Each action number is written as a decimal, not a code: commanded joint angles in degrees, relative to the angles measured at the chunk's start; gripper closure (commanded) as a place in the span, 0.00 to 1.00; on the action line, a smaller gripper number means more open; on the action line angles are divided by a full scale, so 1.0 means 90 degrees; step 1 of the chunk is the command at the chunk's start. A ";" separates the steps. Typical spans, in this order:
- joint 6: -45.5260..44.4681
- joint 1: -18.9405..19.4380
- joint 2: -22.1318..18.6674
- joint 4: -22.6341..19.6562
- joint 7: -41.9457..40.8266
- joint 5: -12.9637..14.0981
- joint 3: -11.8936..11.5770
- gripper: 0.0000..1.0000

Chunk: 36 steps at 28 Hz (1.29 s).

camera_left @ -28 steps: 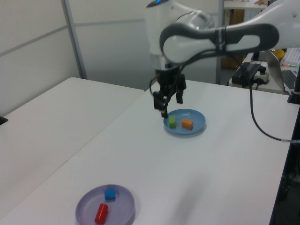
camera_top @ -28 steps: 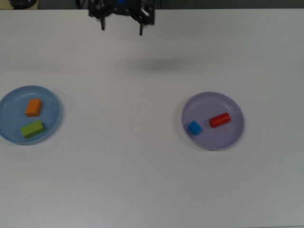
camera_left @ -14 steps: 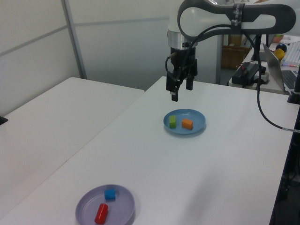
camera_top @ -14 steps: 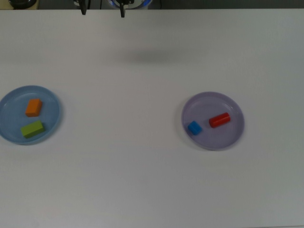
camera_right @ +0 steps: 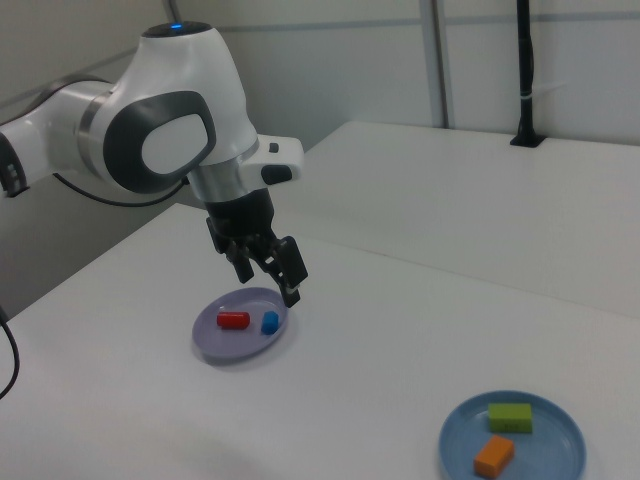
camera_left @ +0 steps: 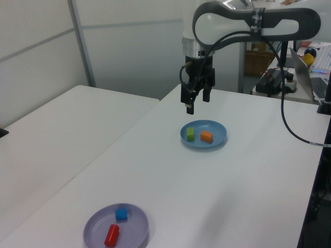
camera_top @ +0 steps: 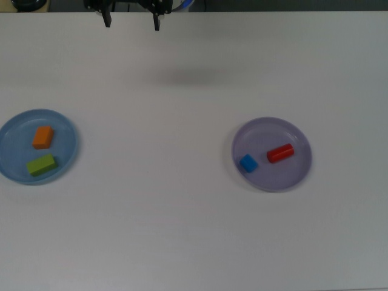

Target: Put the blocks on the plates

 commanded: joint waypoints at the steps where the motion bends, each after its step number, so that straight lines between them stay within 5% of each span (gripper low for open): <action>1: 0.0234 0.0036 0.0043 -0.0056 -0.0001 0.0012 -0.0020 0.00; 18: 0.0273 0.0036 0.0052 -0.0026 0.0038 -0.0388 0.0019 0.00; 36: 0.0283 0.0075 0.0111 -0.0016 -0.0001 -0.0418 0.0029 0.00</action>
